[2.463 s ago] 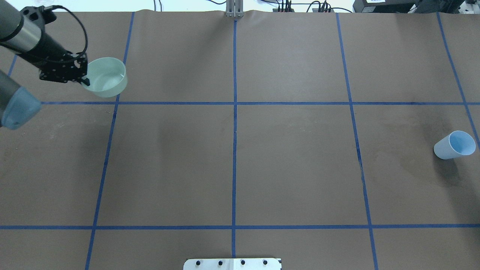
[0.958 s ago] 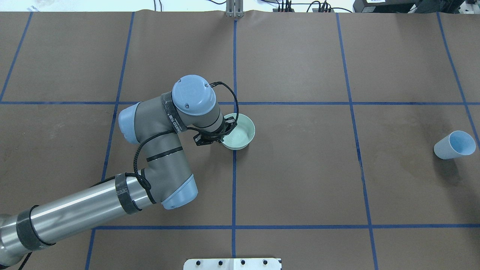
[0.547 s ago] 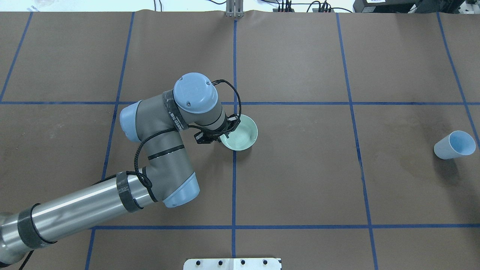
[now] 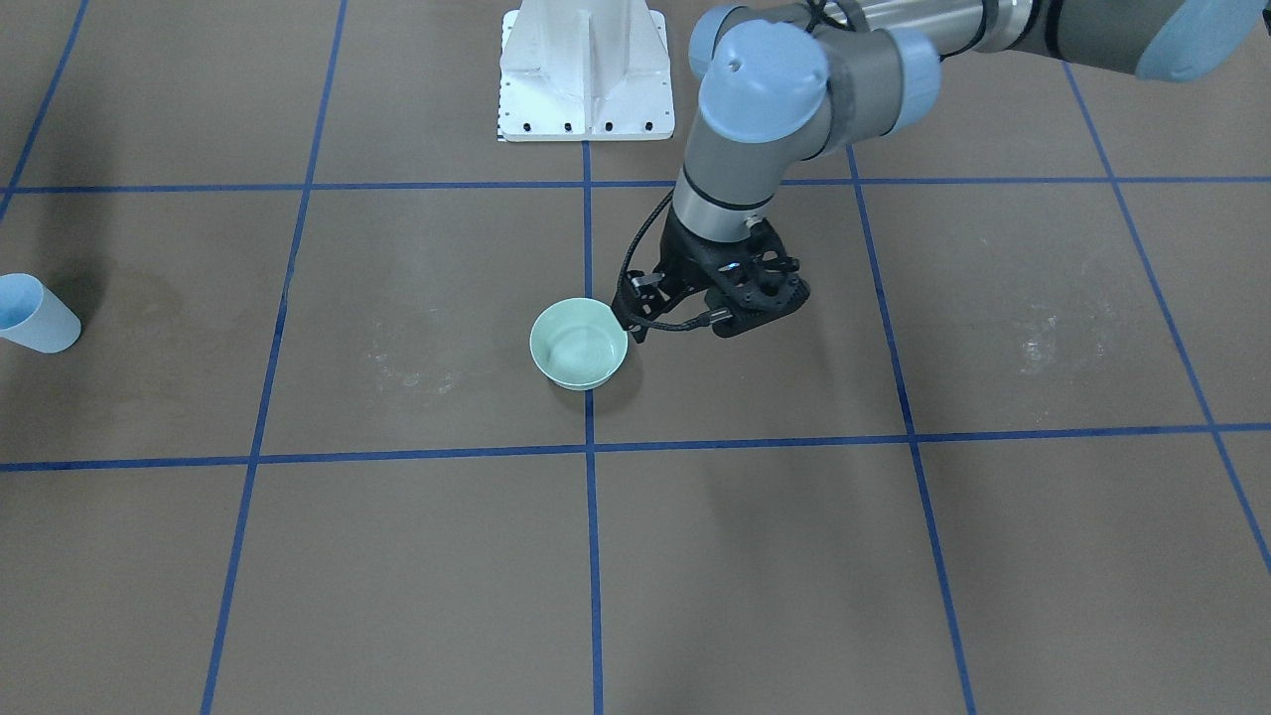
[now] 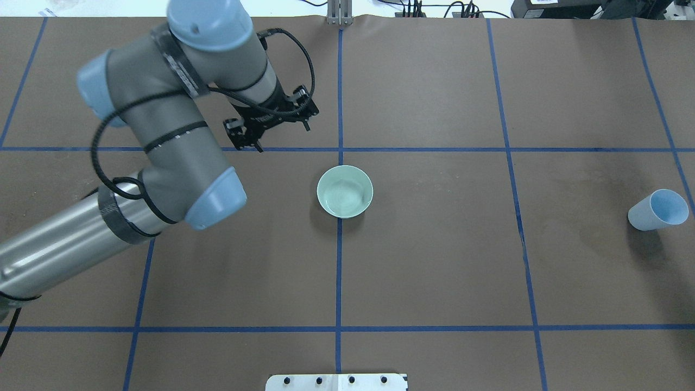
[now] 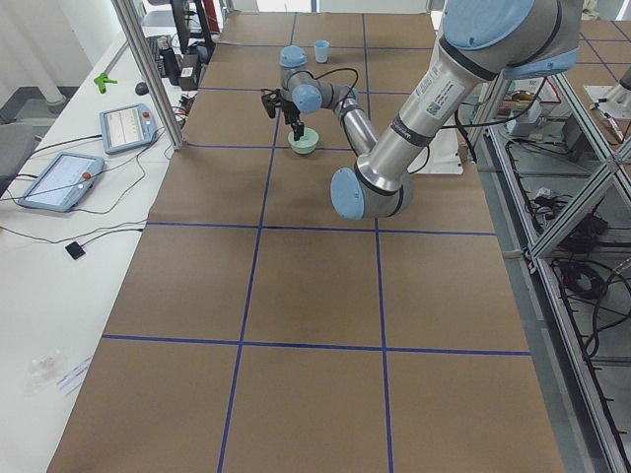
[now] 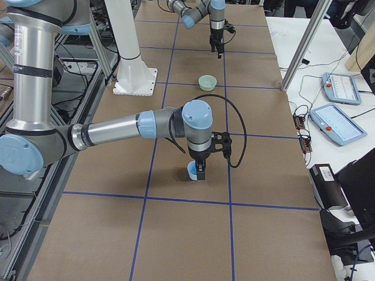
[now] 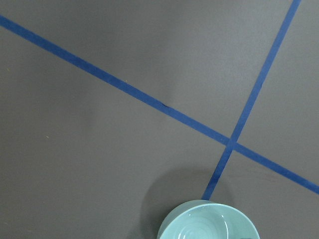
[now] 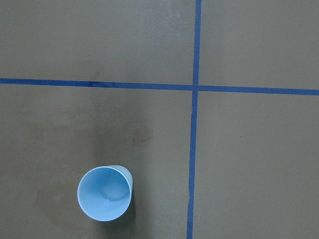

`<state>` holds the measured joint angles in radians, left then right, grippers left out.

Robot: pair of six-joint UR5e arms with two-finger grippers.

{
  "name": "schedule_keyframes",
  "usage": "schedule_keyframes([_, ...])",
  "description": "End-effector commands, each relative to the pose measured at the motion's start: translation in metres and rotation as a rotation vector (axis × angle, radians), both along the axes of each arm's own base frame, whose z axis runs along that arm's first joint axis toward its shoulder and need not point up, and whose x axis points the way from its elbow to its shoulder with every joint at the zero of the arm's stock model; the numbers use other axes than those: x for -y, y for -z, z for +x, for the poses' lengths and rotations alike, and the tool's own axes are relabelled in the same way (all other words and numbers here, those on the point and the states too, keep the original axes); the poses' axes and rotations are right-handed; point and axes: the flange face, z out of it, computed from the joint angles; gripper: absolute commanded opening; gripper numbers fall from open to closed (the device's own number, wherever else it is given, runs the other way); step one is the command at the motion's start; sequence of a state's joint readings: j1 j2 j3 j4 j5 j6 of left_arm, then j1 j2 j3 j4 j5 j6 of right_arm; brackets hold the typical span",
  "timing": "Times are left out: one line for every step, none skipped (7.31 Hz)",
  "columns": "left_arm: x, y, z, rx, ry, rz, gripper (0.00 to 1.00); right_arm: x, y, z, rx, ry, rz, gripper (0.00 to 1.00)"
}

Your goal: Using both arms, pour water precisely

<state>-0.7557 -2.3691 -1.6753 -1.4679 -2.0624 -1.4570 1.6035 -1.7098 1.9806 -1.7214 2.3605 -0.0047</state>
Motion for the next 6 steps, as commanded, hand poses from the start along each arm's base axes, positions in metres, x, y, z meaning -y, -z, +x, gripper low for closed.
schedule_keyframes([0.012,-0.007,-0.05,0.065,-0.039,0.046,1.0,-0.029,0.045,-0.014,-0.009,-0.054,0.004,0.99])
schedule_keyframes([0.012,-0.007,-0.05,0.066,-0.038,0.044,1.0,-0.044,0.058,-0.027,-0.079,-0.141,0.011,0.98])
schedule_keyframes([0.01,-0.008,-0.048,0.066,-0.037,0.04,1.0,-0.079,0.044,-0.034,-0.056,-0.195,0.056,0.94])
schedule_keyframes([0.01,-0.016,-0.048,0.074,-0.036,0.032,1.0,-0.091,0.037,-0.048,-0.032,-0.23,0.013,0.97])
schedule_keyframes([0.01,-0.033,-0.048,0.096,-0.031,0.023,1.0,-0.089,0.032,-0.059,-0.108,-0.225,0.031,0.99])
schedule_keyframes([0.009,-0.038,-0.048,0.113,-0.019,0.031,1.0,-0.088,0.031,-0.068,-0.138,-0.251,0.044,0.99])
